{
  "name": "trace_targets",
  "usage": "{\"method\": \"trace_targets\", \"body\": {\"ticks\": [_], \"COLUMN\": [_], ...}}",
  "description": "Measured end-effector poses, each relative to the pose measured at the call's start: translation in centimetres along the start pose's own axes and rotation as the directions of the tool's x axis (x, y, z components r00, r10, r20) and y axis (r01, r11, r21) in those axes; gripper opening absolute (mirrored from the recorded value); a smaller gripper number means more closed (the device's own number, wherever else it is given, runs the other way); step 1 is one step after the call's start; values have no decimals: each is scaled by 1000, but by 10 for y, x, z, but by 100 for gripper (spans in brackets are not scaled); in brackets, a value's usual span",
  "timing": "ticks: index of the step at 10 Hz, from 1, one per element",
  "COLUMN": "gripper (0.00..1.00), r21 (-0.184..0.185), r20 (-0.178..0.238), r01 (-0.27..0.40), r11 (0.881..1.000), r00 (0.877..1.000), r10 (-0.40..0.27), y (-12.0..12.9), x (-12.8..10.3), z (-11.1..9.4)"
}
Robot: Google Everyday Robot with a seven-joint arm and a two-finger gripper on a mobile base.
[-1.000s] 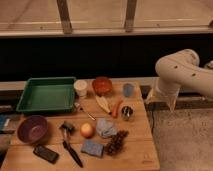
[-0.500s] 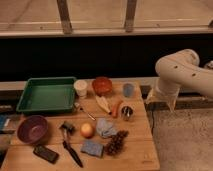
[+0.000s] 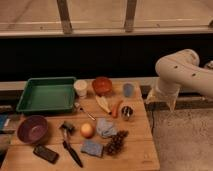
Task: Wipe red bowl with towel
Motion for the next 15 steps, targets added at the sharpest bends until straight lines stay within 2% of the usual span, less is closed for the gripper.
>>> {"method": "trace_targets", "body": {"ticks": [8, 9, 11, 12, 13, 15], "gripper": [65, 65, 65, 65, 65, 65], "r21": [1, -8, -49, -77, -118, -177], "r20": [5, 11, 22, 23, 23, 26], "r01": [3, 12, 96, 147, 215, 335], "r11": [1000, 1000, 994, 986, 969, 926], "r00": [1000, 1000, 995, 989, 977, 942], "r10": [-3, -12, -95, -146, -214, -336], "y": [0, 2, 16, 34, 62, 107], "x": [0, 0, 0, 2, 7, 23], "z": [-1, -3, -5, -4, -2, -3]}}
